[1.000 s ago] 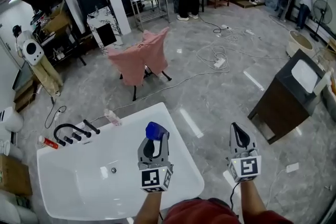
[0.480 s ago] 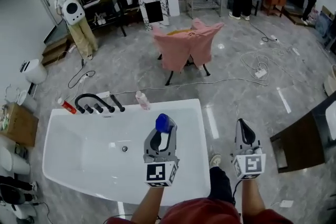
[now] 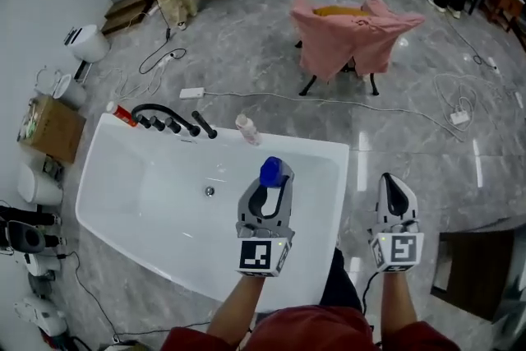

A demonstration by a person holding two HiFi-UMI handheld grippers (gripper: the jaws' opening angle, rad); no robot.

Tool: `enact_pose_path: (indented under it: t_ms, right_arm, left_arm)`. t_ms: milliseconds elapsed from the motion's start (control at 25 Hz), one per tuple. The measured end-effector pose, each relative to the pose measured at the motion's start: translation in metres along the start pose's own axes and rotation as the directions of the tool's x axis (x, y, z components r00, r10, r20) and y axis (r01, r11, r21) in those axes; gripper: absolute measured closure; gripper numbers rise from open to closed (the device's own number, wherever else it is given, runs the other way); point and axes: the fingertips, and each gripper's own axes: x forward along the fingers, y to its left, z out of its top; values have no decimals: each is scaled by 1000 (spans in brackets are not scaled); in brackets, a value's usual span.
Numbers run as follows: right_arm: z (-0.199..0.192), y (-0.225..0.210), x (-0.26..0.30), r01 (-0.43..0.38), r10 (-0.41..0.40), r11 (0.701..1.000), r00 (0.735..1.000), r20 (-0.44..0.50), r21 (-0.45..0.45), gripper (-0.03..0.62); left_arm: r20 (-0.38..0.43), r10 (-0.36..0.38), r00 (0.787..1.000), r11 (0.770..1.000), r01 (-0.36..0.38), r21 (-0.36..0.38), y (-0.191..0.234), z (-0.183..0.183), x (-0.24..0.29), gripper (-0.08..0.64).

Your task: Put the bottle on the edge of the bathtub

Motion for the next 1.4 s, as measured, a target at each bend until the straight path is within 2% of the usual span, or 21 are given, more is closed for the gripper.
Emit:
enact_pose_path:
  t_ms: [400, 800, 1160, 1280, 1400]
  right_arm:
    - [-79, -14, 89, -99, 103, 994, 989, -101, 46, 594]
    - [-178, -20, 149, -177, 194, 979, 961, -199, 98, 594]
    - [-242, -34, 180, -196, 222, 972, 948, -227, 132, 594]
    - [-259, -41, 183, -182, 219, 969, 946, -240, 168, 594]
    - [-270, -47, 187, -180, 217, 970, 944, -248, 160, 594]
  left_arm:
    - [-83, 31, 996, 999, -30, 17, 10, -81, 101, 419]
    - [-157, 59, 986, 998, -61, -8, 22, -197, 190, 419]
    - [-195, 91, 976, 996, -93, 2, 24, -286, 240, 419]
    - [-199, 93, 976, 996, -92, 11, 19, -305, 252, 419]
    - [-193, 98, 976, 995, -96, 16, 17, -316, 261, 419]
